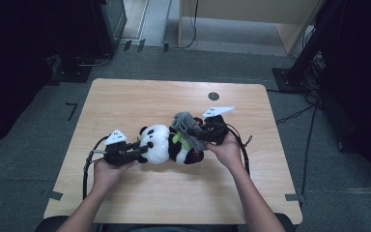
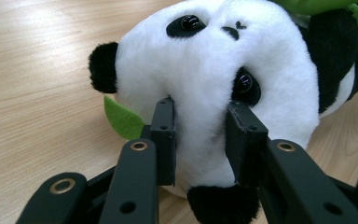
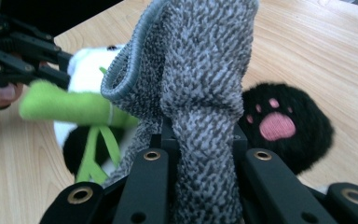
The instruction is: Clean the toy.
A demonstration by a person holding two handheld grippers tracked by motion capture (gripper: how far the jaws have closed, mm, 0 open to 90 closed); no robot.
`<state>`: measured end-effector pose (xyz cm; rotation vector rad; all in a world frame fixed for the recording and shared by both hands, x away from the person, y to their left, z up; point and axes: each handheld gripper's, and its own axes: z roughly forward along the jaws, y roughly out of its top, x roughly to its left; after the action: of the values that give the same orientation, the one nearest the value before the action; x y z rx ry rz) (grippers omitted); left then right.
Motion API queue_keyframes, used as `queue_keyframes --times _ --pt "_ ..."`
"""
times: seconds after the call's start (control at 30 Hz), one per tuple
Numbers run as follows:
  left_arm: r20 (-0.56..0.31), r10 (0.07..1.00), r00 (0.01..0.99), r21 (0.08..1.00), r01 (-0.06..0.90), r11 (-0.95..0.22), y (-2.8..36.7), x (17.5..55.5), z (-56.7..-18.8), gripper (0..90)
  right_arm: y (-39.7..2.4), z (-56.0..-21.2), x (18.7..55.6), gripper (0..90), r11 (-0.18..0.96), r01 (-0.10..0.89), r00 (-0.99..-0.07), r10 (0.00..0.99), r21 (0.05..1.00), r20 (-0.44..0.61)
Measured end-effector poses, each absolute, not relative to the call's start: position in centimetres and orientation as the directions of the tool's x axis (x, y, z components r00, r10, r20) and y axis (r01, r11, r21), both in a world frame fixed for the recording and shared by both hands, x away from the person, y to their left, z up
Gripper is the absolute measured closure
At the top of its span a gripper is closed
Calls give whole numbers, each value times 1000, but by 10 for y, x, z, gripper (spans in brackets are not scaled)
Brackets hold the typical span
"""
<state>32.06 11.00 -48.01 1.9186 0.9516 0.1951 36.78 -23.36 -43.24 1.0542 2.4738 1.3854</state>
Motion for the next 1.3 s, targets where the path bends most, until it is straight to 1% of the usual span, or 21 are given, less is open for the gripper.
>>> queue_keyframes --times 0.27,0.47,0.87,1.07,1.17,1.2,1.3 --pt "-249 687 683 809 536 -240 110 322 -480 673 -260 -448 362 786 322 539 -730 639 778 241" --pt "-259 690 677 810 541 -227 110 322 -481 673 -274 -463 360 787 283 568 -702 656 773 276" --pt "-271 690 672 808 547 -216 111 326 -480 673 -286 -482 361 788 263 620 -648 702 739 294" --pt "-272 691 669 805 552 -217 112 328 -479 675 -291 -496 366 789 306 684 -594 761 663 262" --pt "-269 695 667 806 551 -216 112 328 -478 676 -297 -489 366 789 308 687 -571 789 659 227" --pt "-269 696 666 807 550 -214 112 328 -478 677 -299 -484 365 790 295 682 -568 790 669 230" --pt "-269 698 663 808 550 -212 111 327 -478 679 -301 -462 359 790 272 628 -585 783 729 212"
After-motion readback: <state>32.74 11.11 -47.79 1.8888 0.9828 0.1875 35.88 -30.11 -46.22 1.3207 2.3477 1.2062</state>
